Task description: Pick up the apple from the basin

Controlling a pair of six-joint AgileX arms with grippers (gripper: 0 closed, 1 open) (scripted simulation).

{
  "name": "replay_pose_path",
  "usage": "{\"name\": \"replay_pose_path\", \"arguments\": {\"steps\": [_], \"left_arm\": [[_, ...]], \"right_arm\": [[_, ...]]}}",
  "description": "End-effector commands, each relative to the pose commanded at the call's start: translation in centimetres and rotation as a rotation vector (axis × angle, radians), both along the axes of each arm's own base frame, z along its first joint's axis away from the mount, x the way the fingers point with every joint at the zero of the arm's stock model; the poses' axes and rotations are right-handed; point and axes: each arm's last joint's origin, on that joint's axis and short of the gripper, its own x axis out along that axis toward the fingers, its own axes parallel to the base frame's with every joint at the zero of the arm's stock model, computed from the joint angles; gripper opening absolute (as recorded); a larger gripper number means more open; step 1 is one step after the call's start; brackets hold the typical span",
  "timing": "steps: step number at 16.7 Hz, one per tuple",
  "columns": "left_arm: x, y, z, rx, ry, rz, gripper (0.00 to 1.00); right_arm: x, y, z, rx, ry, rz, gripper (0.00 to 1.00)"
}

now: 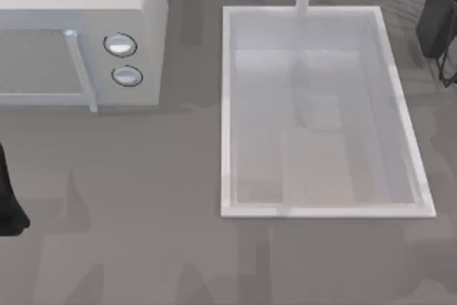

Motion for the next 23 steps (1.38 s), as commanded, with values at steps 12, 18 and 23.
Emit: {"name": "replay_pose_path", "arguments": {"steps": [12,18,23], "left_arm": [[0.0,0.0,0.0,0.000,0.000,0.000,1.00],[0.0,0.0,0.0,0.000,0.000,0.000,1.00],[0.0,0.0,0.0,0.000,0.000,0.000,1.00]], "right_arm": [[-0.6,0.0,-3.0,0.001,0.017,-0.001,0.30],[-0.6,0.0,-3.0,0.001,0.017,-0.001,0.75],[-0.6,0.0,-3.0,0.001,0.017,-0.001,1.00]]}}
